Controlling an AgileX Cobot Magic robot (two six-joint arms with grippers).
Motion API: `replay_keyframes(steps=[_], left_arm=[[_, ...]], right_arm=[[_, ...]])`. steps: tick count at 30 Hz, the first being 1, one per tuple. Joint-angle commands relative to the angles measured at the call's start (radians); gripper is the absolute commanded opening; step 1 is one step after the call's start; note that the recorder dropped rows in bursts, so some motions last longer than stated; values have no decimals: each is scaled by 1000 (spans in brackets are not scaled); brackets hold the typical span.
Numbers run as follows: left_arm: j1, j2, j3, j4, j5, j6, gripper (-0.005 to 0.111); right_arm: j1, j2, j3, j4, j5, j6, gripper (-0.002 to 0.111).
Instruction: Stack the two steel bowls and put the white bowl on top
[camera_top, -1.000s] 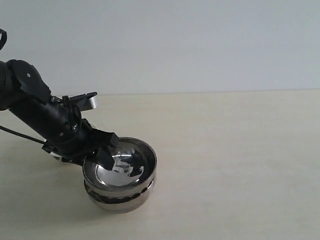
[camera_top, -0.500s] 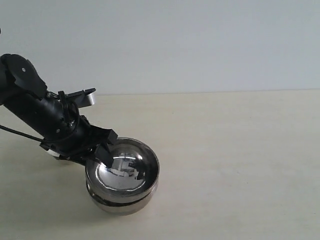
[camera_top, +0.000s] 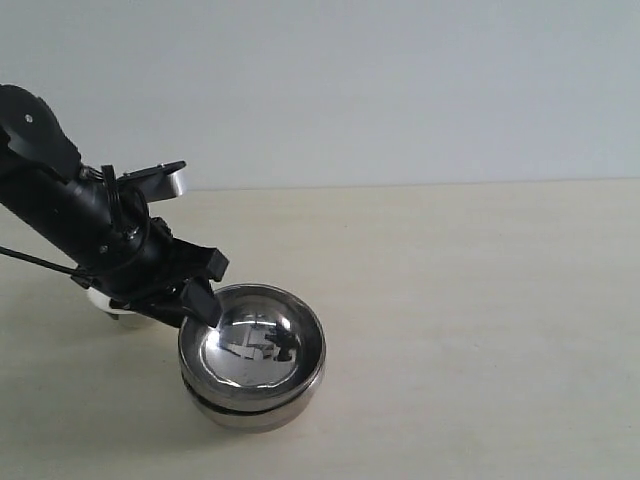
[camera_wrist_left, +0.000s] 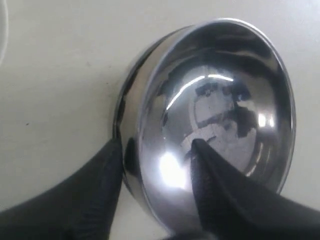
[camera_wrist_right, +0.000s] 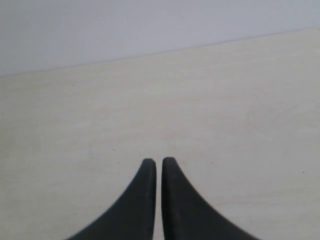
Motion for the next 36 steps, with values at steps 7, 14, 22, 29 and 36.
replay_keyframes(steps=[7,14,22,29,36], left_arm=[[2,-29,-8,161,43,-112,6],[2,-15,-8,159,33,-112,4],[0,-7,-5,150,29,-112,4],[0,-22,-5,150,55,-95,26],[0,-18,5,150,99,-112,40]], right_arm=[[-4,-4,0,-6,-10,-3,0],[-4,-4,0,-6,-10,-3,0],[-4,-4,0,-6,-10,-3,0],[-4,-4,0,-6,-10,-3,0],[-4,-4,0,-6,-10,-3,0]])
